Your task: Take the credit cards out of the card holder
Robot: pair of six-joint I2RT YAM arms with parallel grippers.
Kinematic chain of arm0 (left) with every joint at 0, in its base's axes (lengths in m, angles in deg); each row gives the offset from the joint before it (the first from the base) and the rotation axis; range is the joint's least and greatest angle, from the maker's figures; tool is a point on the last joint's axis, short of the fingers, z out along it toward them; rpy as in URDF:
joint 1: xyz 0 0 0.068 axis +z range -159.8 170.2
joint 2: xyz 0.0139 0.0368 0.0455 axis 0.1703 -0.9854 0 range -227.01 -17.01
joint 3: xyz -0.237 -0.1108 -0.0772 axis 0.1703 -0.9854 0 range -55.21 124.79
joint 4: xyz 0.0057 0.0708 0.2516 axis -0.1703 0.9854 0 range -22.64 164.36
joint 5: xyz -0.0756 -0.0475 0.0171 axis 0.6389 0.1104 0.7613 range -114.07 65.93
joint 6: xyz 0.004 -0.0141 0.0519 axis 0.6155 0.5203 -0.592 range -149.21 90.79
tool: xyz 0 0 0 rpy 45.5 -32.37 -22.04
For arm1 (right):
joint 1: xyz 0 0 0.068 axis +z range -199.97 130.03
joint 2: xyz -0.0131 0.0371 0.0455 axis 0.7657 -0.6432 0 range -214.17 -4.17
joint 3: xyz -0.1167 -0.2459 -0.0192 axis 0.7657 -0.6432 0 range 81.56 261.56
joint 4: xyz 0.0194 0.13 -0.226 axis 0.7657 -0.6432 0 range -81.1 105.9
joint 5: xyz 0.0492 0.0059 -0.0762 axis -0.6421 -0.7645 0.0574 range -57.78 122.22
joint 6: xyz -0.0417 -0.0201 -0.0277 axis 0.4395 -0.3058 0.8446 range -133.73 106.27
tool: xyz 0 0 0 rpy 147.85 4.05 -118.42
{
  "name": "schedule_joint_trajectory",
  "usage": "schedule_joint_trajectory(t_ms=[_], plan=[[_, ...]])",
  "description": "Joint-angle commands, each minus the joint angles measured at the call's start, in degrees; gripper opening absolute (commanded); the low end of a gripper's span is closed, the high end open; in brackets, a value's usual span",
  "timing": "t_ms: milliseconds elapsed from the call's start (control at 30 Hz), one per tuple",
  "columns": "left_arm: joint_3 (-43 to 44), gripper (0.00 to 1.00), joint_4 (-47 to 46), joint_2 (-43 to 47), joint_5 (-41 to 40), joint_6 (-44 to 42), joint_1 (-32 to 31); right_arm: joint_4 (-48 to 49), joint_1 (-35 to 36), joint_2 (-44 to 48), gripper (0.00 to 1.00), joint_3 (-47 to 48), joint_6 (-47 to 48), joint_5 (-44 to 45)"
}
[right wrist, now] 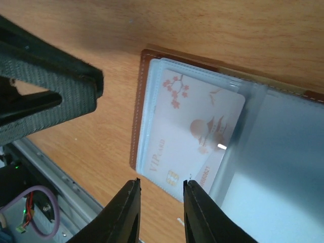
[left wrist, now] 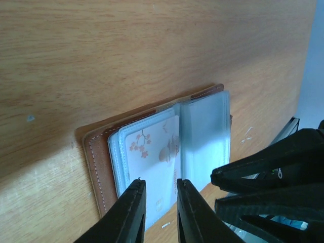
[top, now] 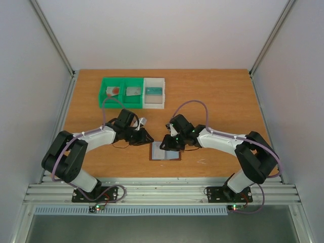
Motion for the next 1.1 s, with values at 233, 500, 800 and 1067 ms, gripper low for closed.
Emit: schedule_joint_trajectory(t_ms=[233,500,800,1067], plan=[[-2.96,0.09,-8.59,-2.71,1.12,2.27,-0.57,0.19,-0.09,-3.83,0.19,-0.31,1.31,5.14],[-3.97,0.0,-8.21,-1.91,0.21,2.19,-0.66,1.08,-0.13,-6.22,0.14,-0.71,1.24,5.19],[-4.94,0.0,-10.83,-4.07,0.92,3.63,-2.56,3.02,-0.52,-7.17,0.13,-1.83,0.9,4.31],[-5.4,0.0,-10.13,-4.81,-2.44,3.93,-4.53,6.72,-1.45,-6.18,0.13,-4.11,0.07,2.22]])
